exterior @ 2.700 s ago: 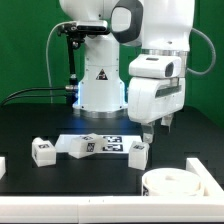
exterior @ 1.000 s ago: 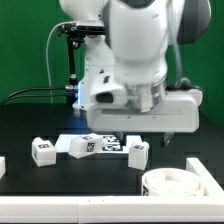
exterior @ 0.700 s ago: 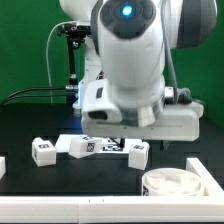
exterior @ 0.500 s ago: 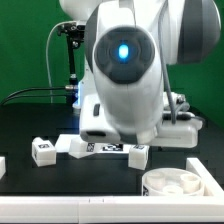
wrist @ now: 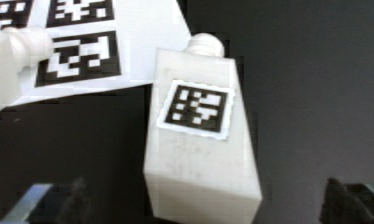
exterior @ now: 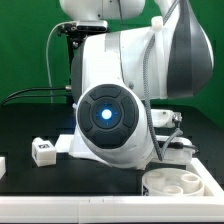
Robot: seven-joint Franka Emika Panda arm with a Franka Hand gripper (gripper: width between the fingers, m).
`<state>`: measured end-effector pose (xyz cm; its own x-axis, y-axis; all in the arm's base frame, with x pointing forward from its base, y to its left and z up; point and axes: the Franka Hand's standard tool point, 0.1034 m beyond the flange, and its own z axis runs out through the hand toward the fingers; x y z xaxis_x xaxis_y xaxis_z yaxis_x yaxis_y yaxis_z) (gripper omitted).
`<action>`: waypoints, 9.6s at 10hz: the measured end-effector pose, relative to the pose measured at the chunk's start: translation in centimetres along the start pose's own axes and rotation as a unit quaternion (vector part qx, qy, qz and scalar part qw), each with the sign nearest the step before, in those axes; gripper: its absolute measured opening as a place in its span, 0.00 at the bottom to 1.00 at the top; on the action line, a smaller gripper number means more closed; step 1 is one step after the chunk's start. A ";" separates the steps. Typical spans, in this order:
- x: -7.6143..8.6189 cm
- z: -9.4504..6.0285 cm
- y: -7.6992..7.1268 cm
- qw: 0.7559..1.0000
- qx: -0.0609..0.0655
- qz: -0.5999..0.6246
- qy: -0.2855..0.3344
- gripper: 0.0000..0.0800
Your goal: Assemble stool
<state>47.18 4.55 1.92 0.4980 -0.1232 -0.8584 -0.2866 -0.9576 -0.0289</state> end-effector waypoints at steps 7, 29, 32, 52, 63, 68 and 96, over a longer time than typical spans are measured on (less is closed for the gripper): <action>-0.5 2.6 0.2 1.000 -0.004 0.004 -0.021 0.81; -2.6 -15.3 -6.2 0.788 -0.063 -0.173 0.587 0.40; -2.6 -15.1 -8.5 0.715 -0.079 -0.218 0.659 0.40; -1.0 -13.7 -7.6 0.672 -0.189 -0.321 0.640 0.40; 0.2 -12.1 -7.7 0.677 -0.191 -0.325 0.631 0.40; 0.3 -12.3 -7.5 0.666 -0.189 -0.322 0.646 0.40; 0.8 -12.9 -7.6 0.434 -0.499 -0.715 0.226 0.81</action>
Offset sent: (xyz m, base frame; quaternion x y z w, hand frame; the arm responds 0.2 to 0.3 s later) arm -0.0300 0.0109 -0.0012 0.0004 -0.0209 0.0163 0.9996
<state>60.33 8.39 8.05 -0.2426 0.9608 -0.1340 0.9655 0.2526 0.0635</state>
